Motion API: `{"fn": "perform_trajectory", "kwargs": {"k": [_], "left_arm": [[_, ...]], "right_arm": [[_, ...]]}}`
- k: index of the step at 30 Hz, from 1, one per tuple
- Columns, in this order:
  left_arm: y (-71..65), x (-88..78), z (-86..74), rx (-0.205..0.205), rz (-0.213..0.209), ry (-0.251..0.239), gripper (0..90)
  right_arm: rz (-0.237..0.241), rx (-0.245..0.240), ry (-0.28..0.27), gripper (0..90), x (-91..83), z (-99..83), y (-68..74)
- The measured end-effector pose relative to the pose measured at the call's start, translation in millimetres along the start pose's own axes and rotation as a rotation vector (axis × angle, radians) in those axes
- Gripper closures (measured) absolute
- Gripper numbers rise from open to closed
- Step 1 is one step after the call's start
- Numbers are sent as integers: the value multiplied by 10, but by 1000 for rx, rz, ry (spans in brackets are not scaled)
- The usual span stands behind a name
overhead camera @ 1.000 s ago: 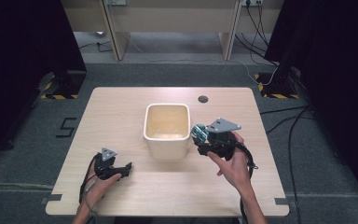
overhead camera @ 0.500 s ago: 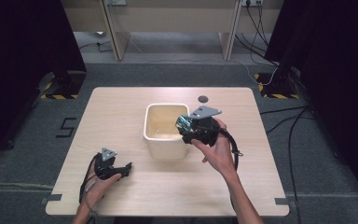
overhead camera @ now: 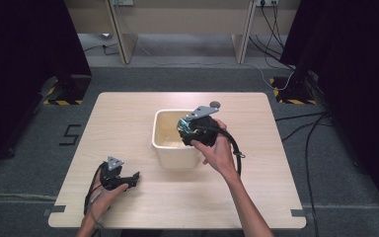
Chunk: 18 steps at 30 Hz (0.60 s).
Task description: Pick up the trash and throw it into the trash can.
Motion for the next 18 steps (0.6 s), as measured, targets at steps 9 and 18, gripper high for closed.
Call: {"fn": "perform_trajectory", "kwargs": {"k": [9,18], "left_arm": [[0,0,0,0,0,0,112],[0,0,0,0,0,0,112]], "right_arm": [[5,13,23,367,199,35,-35],[29,22,60,365,397,47,-13]]}}
Point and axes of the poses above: each handheld gripper's, and its own axes: x roughly forward along the jaws, z roughly out of its top, y roughly to its left, the point moved 6 cm from there along x, roughly forward along the jaws, and after that the axes turned 10 degrees about -x, right-handed, at the moved point
